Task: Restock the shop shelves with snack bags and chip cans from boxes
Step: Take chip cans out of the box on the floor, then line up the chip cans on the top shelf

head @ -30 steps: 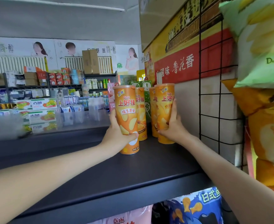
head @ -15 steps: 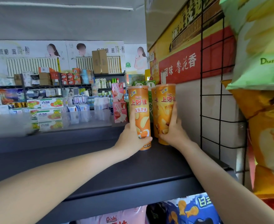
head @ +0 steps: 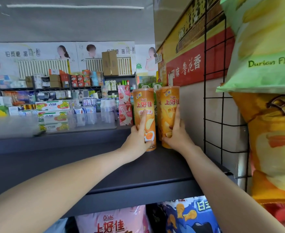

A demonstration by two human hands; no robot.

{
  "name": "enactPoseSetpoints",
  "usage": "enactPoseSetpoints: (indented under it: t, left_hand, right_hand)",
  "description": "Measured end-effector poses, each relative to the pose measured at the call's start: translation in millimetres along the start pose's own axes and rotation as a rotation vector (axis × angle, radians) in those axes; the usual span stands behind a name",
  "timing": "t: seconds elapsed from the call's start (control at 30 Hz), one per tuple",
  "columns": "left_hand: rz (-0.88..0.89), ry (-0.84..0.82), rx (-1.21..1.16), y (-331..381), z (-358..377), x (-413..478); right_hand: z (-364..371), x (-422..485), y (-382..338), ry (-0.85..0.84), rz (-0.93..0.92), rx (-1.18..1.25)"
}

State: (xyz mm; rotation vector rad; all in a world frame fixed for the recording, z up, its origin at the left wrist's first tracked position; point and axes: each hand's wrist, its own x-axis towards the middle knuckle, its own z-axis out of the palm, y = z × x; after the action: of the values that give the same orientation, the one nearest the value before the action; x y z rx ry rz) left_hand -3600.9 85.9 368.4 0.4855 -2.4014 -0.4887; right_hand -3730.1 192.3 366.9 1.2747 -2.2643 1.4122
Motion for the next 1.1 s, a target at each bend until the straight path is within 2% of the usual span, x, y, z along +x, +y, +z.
enactPoseSetpoints:
  t: [0.33,0.43,0.53,0.63,0.77,0.9,1.03,1.1]
  left_hand:
    - [-0.084,0.035,-0.058,7.8,4.0,-4.1]
    - [-0.149,0.049,-0.102,14.5,-3.8,-7.3]
    - [-0.221,0.053,-0.261,19.6,-23.3,-22.3]
    - [-0.311,0.089,-0.352,19.2,-47.3,-50.3]
    - [-0.340,0.202,-0.422,16.6,-82.2,-108.9]
    - [-0.336,0.362,-0.526,-1.0,-127.5,-195.3]
    - [-0.428,0.503,-0.498,-34.0,-168.7,-307.6]
    - [-0.528,0.551,-0.471,-57.6,-182.0,-369.8]
  right_hand:
    - [0.5,-2.4,-5.8,0.017,0.011,-0.070]
    - [-2.0,-5.6,-15.0,0.065,0.069,-0.097]
    - [-7.6,-18.1,-30.4,0.130,0.121,-0.100]
    - [-3.4,-40.2,-50.8,0.231,0.065,-0.077]
    - [21.2,-79.5,-98.1,0.216,-0.138,0.048]
    - [64.2,-141.1,-162.6,0.124,-0.332,0.219]
    - [115.8,-225.9,-223.3,0.032,-0.309,0.408]
    - [149.9,-272.9,-248.2,-0.089,-0.257,0.465]
